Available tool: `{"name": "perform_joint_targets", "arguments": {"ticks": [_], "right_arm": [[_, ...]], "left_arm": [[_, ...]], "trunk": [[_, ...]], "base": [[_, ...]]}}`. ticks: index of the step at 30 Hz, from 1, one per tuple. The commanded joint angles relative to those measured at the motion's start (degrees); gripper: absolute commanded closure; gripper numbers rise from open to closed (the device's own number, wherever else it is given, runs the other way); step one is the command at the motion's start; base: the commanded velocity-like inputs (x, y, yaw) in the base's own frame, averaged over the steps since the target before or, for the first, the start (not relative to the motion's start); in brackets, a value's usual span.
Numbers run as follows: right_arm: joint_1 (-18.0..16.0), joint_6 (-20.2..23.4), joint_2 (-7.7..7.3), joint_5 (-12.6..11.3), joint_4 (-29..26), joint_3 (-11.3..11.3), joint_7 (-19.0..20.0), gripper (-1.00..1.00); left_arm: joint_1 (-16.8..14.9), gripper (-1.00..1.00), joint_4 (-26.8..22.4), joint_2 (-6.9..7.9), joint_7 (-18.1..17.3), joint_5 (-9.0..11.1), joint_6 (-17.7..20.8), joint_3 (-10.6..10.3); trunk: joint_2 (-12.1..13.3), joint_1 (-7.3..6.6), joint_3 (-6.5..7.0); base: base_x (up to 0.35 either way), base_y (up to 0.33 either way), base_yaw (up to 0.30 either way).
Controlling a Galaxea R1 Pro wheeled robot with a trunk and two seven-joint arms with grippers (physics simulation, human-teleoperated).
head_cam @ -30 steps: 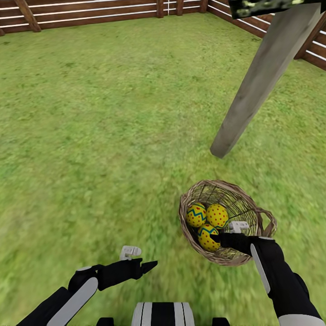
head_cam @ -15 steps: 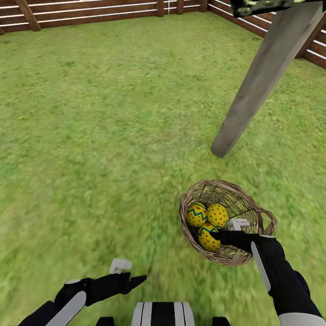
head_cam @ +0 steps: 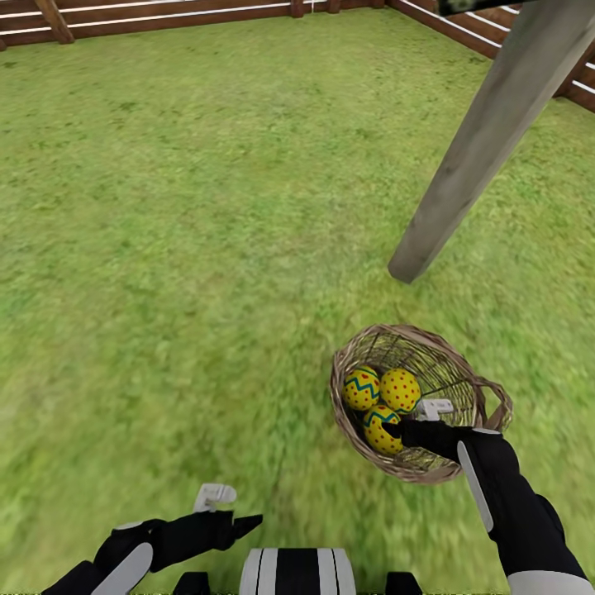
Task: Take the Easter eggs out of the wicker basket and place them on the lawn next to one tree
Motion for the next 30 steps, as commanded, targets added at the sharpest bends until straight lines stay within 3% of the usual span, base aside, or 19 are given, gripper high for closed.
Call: {"name": "perform_joint_targets", "arguments": {"ticks": [1, 11, 17, 21, 30], "right_arm": [[-0.03, 0.24, 0.01, 0.26, -0.05, -0.07, 0.36, -1.00], [-0.03, 0.24, 0.11, 0.18, -0.05, 0.07, 0.36, -1.00], [-0.03, 0.24, 0.18, 0.20, -0.05, 0.10, 0.24, -1.00], [-0.03, 0.10, 0.19, 0.21, -0.01, 0.09, 0.11, -1.00], [-0.03, -2.20, 0.19, 0.24, -0.08, -0.39, 0.27, -1.00]], "left_arm": [[-0.04, -1.00, -0.36, 0.04, 0.01, 0.36, 0.20, -0.08], [-0.04, -1.00, -4.39, 0.41, 0.05, 0.39, 0.20, 2.30], [-0.04, -1.00, -4.81, 0.17, 0.39, 0.36, 0.20, 2.75], [-0.04, -1.00, -4.88, 0.26, 0.35, 0.34, 0.23, 4.39], [-0.04, -1.00, -4.63, -0.02, 0.72, 0.09, 0.21, 4.52]], "trunk": [[-0.01, -0.01, -0.12], [-0.01, -0.01, -1.00], [-0.01, -0.01, -1.53], [-0.01, -0.01, -1.88], [-0.01, -0.01, -2.38]], "base": [[0.000, 0.000, 0.001], [0.000, 0.000, 0.000], [0.000, 0.000, 0.000], [0.000, 0.000, 0.050], [0.000, 0.000, 0.023]]}}
